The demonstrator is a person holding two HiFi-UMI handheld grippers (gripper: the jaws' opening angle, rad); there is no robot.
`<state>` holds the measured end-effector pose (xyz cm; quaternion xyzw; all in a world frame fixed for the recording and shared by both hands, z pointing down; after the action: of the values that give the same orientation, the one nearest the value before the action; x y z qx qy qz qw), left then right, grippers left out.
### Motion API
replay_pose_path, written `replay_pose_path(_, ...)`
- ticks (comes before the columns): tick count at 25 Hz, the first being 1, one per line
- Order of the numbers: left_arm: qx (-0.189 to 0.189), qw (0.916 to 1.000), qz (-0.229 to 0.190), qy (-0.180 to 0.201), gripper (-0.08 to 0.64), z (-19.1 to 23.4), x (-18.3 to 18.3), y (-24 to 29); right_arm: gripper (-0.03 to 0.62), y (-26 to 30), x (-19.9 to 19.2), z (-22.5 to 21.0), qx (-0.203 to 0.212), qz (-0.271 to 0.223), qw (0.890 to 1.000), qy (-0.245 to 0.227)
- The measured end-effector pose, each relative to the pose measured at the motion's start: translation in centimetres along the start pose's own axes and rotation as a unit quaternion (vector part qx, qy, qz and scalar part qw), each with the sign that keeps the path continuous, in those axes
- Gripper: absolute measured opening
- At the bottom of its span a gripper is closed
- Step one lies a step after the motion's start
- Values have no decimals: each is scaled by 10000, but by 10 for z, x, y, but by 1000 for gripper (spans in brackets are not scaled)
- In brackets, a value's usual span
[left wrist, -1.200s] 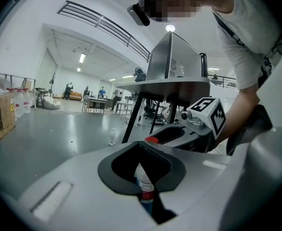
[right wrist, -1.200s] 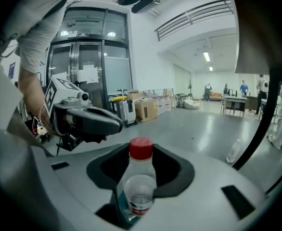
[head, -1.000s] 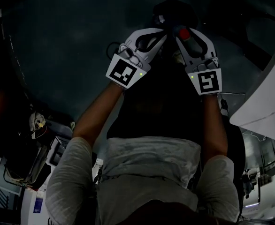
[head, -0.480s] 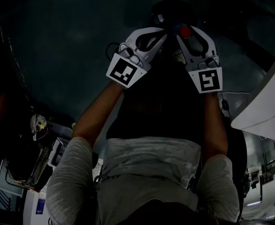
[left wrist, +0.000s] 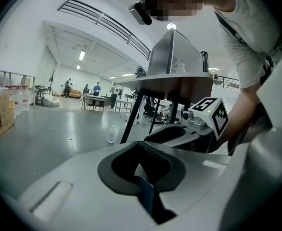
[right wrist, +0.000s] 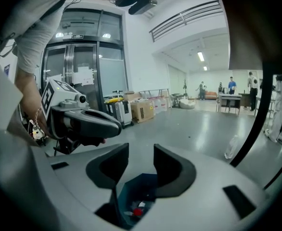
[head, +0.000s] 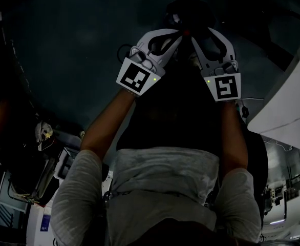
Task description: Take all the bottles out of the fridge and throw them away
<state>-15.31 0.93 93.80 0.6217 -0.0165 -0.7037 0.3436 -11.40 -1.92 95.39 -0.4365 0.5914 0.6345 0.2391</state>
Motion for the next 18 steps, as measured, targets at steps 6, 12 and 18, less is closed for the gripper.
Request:
replay_pose_path(6,-7,10000,8,-16,8,-19,39,-25,153,-32,41,19,-33,-120,9996,250)
replay_pose_path(12,77,10000,-39,9,8,-35,90,-51,153,-68,95,33,-179,-362,9977,551)
replay_pose_path(18,238,9995,-166,-102,8,-44,135,-79,143,-96,142,49,-130,-526,9965,639)
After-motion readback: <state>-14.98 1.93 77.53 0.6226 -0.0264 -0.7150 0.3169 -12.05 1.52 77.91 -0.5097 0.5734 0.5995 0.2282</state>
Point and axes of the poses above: the fingertips, and each gripper's own axes: y forward along the fingers, z to its left, x out of its top, the point moved 1 cm from there along -y, backward along the fingers, and after that the axes turned 7 degrees about z, right-handed, at the moved point
